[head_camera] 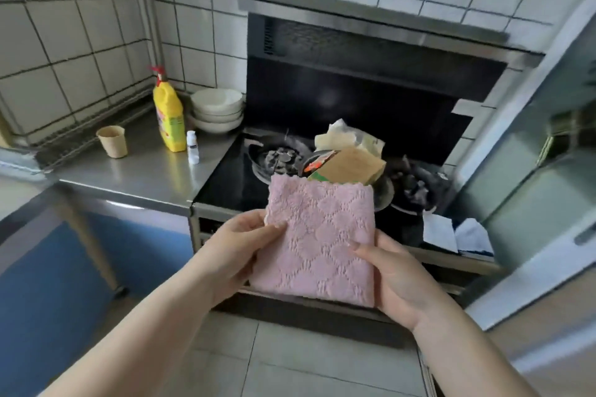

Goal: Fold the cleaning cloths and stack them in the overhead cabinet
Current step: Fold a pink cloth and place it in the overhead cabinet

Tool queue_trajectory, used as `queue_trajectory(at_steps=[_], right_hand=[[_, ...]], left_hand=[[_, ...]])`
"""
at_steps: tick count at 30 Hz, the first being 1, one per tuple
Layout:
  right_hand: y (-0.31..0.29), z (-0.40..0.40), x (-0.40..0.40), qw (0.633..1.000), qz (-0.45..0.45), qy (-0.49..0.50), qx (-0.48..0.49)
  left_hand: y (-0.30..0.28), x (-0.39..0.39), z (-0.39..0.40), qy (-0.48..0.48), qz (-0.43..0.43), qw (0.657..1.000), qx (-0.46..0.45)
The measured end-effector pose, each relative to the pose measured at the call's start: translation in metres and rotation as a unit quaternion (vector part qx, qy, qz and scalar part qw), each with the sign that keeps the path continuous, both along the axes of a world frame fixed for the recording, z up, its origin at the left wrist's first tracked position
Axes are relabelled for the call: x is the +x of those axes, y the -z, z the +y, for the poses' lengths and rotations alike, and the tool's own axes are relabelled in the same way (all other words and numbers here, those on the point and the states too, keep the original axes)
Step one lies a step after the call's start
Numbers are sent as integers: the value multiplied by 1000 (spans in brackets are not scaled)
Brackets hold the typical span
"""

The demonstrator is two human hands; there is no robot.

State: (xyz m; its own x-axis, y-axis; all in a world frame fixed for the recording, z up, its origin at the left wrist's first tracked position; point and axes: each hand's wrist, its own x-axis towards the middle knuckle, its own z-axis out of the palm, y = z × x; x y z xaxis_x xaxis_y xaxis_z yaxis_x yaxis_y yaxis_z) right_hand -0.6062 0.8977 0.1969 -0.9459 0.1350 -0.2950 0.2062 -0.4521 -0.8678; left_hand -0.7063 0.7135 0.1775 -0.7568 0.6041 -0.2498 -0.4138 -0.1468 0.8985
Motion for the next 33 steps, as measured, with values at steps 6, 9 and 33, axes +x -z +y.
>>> queue_trajectory(at_steps=[6, 9, 33], right_hand=[[-59, 56, -30, 997, 36, 61, 18], [-88, 83, -49, 994, 92, 61, -11], [-265, 304, -181, 965, 254, 56, -24]], left_hand=[[-61, -53, 69, 64, 74, 995, 9], [-90, -73, 107, 57, 118, 990, 44], [-329, -237, 341, -202, 701, 668, -148]])
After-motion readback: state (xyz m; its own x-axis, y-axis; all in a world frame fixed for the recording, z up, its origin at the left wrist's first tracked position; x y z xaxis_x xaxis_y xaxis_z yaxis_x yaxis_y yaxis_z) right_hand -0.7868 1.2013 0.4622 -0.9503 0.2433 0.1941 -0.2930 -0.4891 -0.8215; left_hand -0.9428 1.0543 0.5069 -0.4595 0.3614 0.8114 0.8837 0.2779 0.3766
